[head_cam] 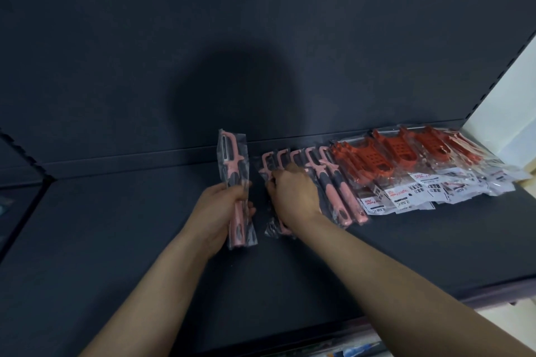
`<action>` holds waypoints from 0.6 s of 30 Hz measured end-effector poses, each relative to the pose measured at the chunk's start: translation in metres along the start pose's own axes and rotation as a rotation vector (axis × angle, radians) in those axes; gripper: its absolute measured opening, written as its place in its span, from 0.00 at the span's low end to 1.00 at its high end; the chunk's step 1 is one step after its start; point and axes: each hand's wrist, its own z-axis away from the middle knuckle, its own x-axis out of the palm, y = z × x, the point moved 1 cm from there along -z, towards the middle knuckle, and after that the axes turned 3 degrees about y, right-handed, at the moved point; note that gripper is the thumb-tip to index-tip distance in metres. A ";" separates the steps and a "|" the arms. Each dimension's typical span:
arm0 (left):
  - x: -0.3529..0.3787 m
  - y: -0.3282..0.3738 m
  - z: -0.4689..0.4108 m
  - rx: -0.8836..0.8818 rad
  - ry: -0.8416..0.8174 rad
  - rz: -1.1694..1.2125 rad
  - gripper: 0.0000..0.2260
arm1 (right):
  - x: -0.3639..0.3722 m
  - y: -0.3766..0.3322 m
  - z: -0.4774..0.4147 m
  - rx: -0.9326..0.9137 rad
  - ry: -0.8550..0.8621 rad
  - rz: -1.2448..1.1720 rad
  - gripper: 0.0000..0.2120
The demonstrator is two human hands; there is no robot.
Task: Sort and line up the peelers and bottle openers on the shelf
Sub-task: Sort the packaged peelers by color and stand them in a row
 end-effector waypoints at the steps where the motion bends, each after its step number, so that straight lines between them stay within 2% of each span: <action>1: -0.001 0.000 0.000 0.000 -0.007 0.005 0.08 | 0.001 0.000 0.000 0.005 0.005 0.009 0.12; 5: -0.002 0.001 -0.001 0.000 -0.032 0.018 0.08 | 0.004 0.002 -0.001 0.004 0.019 0.032 0.12; 11: 0.002 0.000 -0.006 0.004 -0.055 -0.010 0.05 | -0.004 0.009 -0.001 0.020 0.086 -0.098 0.14; 13: 0.004 -0.001 -0.009 0.010 -0.036 -0.007 0.07 | -0.011 0.009 -0.003 0.002 0.096 -0.259 0.12; 16: 0.007 0.001 -0.011 0.031 -0.057 -0.019 0.09 | -0.026 0.004 -0.006 0.107 0.049 -0.648 0.09; 18: 0.011 0.003 -0.010 0.039 -0.088 -0.010 0.09 | -0.031 0.000 -0.008 0.176 -0.019 -0.775 0.09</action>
